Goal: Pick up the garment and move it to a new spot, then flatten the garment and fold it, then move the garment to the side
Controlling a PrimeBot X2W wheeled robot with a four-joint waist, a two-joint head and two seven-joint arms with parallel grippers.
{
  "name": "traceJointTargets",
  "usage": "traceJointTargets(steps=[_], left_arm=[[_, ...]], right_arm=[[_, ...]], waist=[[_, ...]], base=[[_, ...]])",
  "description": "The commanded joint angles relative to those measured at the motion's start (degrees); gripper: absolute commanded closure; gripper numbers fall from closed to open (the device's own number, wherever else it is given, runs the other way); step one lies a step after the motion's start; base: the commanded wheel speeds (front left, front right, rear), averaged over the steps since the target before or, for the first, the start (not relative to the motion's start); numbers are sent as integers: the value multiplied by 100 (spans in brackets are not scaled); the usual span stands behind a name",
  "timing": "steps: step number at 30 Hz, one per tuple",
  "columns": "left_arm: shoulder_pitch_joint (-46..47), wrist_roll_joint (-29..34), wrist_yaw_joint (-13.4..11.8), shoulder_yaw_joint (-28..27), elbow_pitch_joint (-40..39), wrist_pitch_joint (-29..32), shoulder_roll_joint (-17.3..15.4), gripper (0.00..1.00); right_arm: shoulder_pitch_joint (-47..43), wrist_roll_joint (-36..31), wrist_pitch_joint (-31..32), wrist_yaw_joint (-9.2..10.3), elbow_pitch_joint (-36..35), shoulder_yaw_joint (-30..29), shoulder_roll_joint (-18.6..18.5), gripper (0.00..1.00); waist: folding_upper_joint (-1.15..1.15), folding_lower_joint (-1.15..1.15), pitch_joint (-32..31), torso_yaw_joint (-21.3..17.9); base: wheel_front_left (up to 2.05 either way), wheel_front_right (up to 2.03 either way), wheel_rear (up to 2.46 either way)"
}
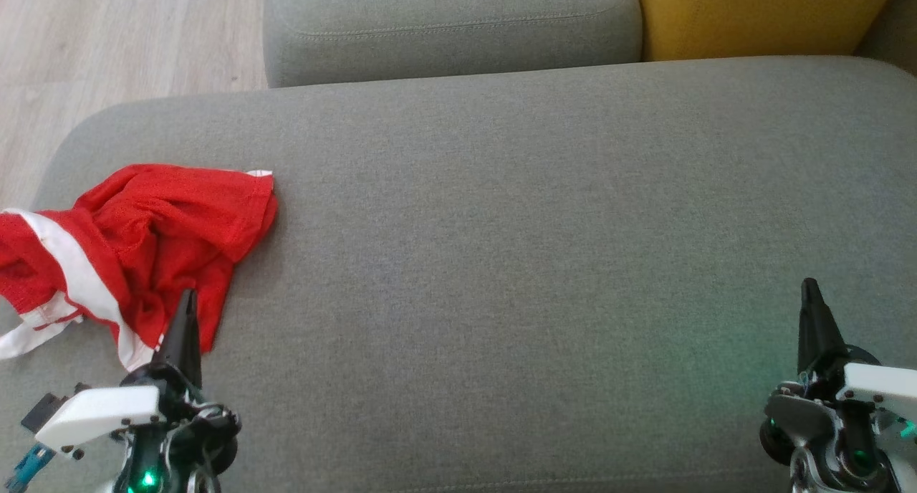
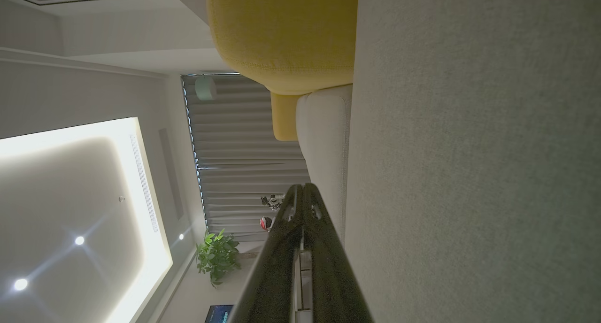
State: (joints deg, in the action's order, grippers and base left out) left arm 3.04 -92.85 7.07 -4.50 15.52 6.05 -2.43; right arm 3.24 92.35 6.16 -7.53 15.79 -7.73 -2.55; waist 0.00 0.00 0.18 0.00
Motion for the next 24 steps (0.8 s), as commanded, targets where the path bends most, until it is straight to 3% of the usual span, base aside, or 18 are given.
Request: traceJointTargets(steps=[1,10,11,24], left_arm=[[315,69,42,-202,-149,44,-44,100],[315,68,42,-202,-149,44,-44,100],[1,0,0,0,1,0,0,0],[-28,85,0,63,-55,-171,-4,0]], right_arm=[[294,-19,34,4,-177,120,-32,100],[294,-18,33,4,-177,120,-32,100],[0,0,0,0,0,0,0,0],[-9,-179,-168,0,-21,166,-8,0]], waist=[[0,0,0,0],[0,0,0,0],[0,0,0,0],[0,0,2,0]], base=[[0,0,0],[0,0,0],[0,0,0],[0,0,0]])
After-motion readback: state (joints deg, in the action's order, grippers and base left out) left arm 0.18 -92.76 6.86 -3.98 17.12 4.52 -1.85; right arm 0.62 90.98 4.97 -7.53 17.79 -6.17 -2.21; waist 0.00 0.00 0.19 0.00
